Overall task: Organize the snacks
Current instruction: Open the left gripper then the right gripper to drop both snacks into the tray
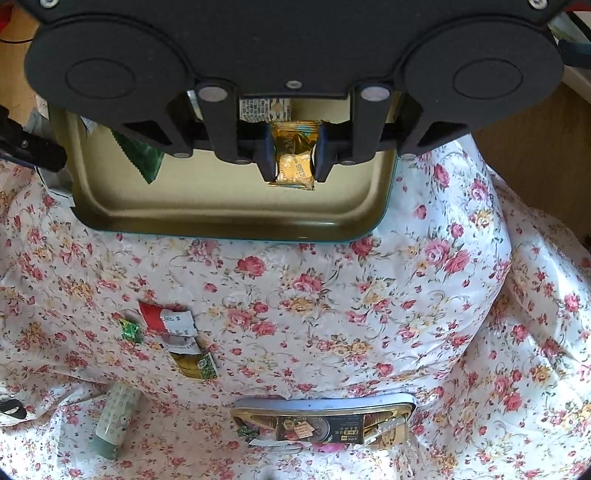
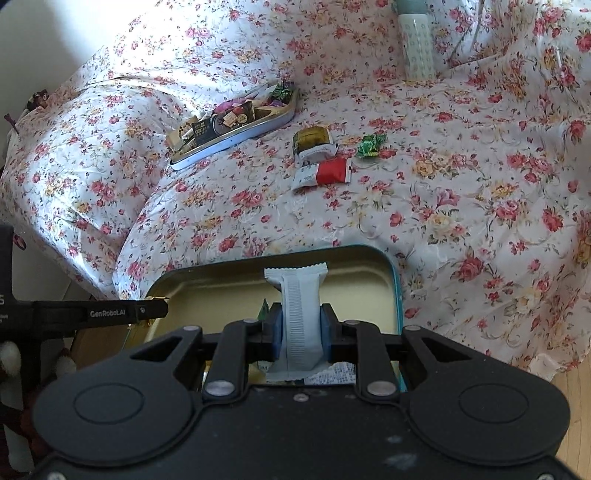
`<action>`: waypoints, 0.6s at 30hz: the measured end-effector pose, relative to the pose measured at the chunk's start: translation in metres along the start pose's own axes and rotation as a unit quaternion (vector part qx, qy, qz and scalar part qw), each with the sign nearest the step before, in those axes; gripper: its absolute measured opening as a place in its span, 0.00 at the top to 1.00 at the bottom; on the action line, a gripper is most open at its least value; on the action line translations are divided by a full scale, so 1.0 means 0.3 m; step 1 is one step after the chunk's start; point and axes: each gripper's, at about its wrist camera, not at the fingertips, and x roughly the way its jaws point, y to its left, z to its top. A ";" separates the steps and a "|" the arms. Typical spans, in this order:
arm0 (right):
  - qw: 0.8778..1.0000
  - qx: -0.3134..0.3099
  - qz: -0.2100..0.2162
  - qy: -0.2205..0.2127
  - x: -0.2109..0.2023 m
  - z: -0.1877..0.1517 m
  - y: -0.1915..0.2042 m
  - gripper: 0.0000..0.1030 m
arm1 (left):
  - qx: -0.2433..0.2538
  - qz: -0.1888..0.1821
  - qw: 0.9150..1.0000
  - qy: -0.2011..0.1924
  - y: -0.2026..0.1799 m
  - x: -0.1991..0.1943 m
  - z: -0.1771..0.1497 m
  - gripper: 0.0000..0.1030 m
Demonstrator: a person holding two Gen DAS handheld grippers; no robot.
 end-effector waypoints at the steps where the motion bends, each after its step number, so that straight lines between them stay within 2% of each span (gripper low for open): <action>1: 1.000 -0.001 0.002 -0.001 0.001 0.005 0.001 0.78 | 0.001 -0.002 1.000 0.000 -0.002 0.002 0.000 0.67; 5: 1.000 -0.002 0.011 -0.004 0.009 0.015 0.005 0.76 | 0.004 -0.007 1.000 0.005 -0.004 0.009 -0.004 0.66; 8: 1.000 -0.003 0.014 -0.005 0.016 0.020 0.011 0.71 | 0.009 -0.004 1.000 0.006 -0.009 0.010 -0.007 0.65; 11: 1.000 -0.005 0.013 -0.003 0.024 0.020 0.013 0.69 | 0.014 -0.002 1.000 0.004 -0.014 0.009 -0.008 0.58; 18: 1.000 -0.016 0.004 0.005 0.044 0.012 0.024 0.60 | 0.033 0.001 0.999 -0.010 -0.041 0.003 -0.020 0.57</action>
